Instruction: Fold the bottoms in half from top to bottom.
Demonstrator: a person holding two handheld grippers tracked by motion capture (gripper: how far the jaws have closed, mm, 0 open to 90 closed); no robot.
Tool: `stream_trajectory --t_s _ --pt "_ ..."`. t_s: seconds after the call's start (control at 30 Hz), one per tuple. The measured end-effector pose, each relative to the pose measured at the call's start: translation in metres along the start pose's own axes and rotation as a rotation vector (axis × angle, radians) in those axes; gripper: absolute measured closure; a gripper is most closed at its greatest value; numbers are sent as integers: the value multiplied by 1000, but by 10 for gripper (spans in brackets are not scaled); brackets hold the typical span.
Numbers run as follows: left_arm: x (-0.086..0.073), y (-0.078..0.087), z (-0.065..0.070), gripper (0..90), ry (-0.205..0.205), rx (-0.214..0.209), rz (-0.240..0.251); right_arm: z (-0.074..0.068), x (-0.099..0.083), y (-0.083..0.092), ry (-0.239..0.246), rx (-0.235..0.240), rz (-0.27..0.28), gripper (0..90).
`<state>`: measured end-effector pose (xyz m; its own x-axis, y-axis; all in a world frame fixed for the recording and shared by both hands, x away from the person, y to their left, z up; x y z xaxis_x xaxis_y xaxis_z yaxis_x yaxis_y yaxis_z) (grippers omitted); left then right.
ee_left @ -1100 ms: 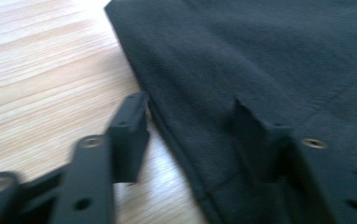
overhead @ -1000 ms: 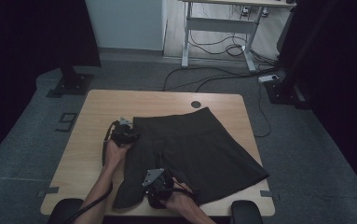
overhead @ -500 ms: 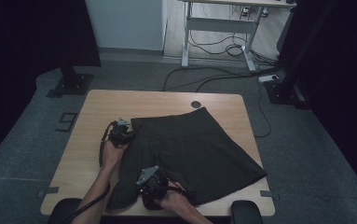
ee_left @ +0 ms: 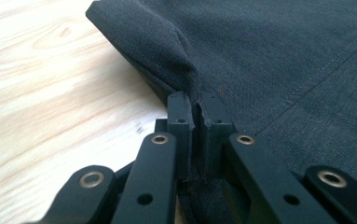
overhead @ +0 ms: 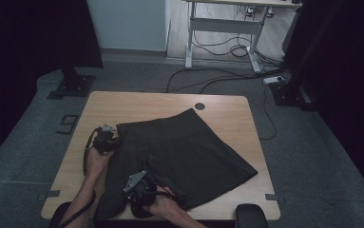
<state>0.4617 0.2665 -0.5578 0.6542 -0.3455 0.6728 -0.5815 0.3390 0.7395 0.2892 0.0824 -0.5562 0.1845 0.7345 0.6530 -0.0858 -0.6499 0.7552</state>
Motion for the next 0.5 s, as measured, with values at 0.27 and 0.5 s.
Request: stream_trajectory --t_s 0.27,0.5 --pt "1 17 -3 852 7 26 10 -11 6 6 12 17 20 843" --pt "38 42 8 856 -27 22 86 -8 21 51 11 -19 102 847"
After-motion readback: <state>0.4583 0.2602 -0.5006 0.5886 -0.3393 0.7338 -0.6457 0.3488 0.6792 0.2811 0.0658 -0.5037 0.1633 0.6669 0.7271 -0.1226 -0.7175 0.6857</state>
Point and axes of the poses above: each handheld gripper's, and its own axes: y roughly backward along the jaws, x roughly out of its top, z roughly to its right, the point moved 3 cm from there along -y, roughly forward along the jaws
